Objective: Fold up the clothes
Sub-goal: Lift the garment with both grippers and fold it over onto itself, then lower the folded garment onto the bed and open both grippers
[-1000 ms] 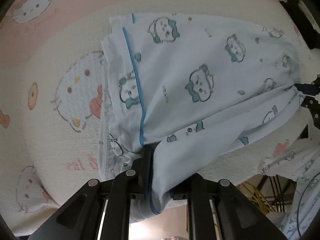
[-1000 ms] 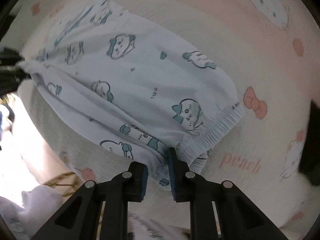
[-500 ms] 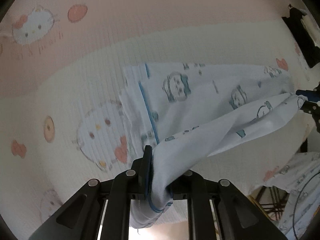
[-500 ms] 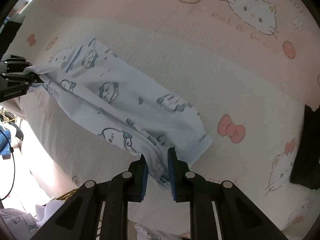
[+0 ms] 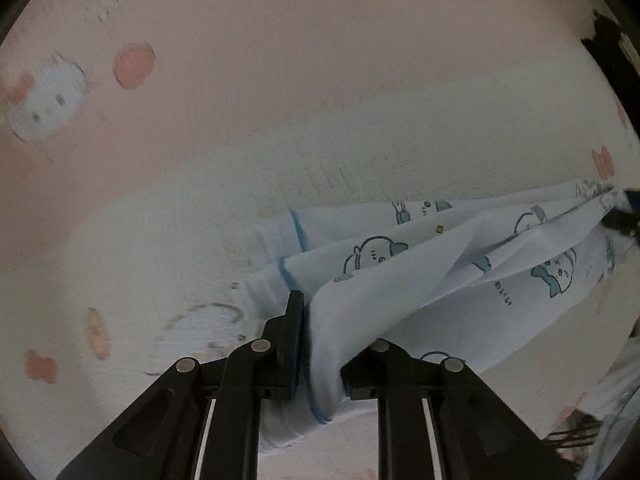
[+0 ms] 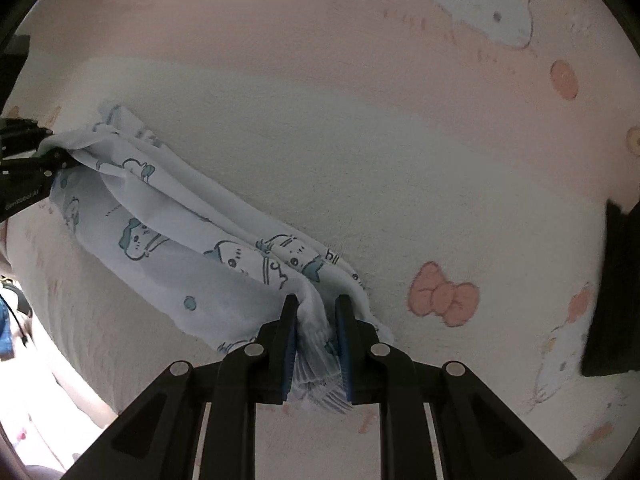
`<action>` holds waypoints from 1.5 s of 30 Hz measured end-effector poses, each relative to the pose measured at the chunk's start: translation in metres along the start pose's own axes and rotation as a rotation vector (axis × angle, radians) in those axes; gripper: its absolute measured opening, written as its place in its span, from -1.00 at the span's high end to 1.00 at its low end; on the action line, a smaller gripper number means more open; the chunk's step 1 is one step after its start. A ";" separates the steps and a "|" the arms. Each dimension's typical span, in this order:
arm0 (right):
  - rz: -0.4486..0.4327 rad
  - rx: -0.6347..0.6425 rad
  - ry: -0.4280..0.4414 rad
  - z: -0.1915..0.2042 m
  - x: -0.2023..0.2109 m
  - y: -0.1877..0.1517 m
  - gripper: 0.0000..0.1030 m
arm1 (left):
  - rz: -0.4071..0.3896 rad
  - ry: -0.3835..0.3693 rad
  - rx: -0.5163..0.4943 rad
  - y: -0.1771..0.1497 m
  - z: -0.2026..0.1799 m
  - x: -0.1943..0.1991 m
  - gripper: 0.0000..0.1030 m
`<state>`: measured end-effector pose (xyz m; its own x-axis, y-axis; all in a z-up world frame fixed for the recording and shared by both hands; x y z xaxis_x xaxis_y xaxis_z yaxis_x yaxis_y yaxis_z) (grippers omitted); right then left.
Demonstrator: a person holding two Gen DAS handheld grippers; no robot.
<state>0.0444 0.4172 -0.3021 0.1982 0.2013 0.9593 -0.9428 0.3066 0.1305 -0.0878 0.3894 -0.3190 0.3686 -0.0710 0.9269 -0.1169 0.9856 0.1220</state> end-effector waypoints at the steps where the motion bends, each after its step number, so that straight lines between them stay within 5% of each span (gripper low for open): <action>1: 0.001 0.003 -0.006 0.004 -0.004 -0.003 0.68 | 0.006 -0.034 0.021 -0.001 0.001 -0.003 0.72; 11: -0.045 0.014 -0.038 0.009 -0.010 -0.022 0.62 | 0.079 -0.386 0.234 -0.020 0.031 -0.010 0.65; 17: -0.043 -0.024 -0.013 0.005 -0.012 -0.030 0.61 | 0.045 -0.309 0.046 -0.027 -0.005 0.028 0.65; 21: -0.032 -0.049 -0.034 0.006 -0.014 -0.034 0.62 | 0.038 -0.323 -0.042 -0.040 -0.010 0.055 0.59; 23: -0.031 -0.038 -0.052 0.008 -0.014 -0.037 0.62 | 0.031 -0.318 -0.081 -0.043 -0.001 0.060 0.50; 25: -0.031 -0.035 -0.057 0.010 -0.015 -0.040 0.62 | -0.001 -0.227 -0.121 -0.042 0.009 0.058 0.42; 28: -0.029 -0.047 -0.039 0.011 -0.024 -0.019 0.62 | -0.022 -0.145 -0.144 -0.001 0.058 0.024 0.38; 33: -0.030 -0.051 -0.030 0.000 -0.021 -0.016 0.62 | -0.020 -0.150 0.010 0.005 0.087 0.010 0.39; 37: -0.038 -0.047 -0.037 0.009 -0.025 -0.024 0.58 | -0.078 -0.079 0.079 0.011 0.088 0.007 0.38; 40: -0.065 -0.089 0.009 0.013 -0.027 -0.019 0.55 | -0.080 -0.167 0.123 0.000 0.091 0.010 0.38; 43: -0.184 -0.082 0.118 0.014 -0.007 -0.015 0.54 | -0.091 -0.234 0.180 0.002 0.090 0.018 0.38; 45: -0.268 -0.078 0.196 0.017 0.013 -0.015 0.21 | -0.104 -0.252 0.218 -0.015 0.084 0.028 0.38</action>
<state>0.0562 0.3995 -0.2871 0.4908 0.2765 0.8262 -0.8286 0.4413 0.3445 -0.1533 0.3596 -0.2654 0.1527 -0.2322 0.9606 -0.2945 0.9172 0.2685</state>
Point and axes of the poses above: each gripper's, at about its wrist camera, not at the fingertips, and x roughly against the way its jaws point, z to its left, y to its top, the point moved 8 cm from there along -x, roughly the way its jaws point, and after that the axes turned 14 degrees about y, right-handed, at the moved point
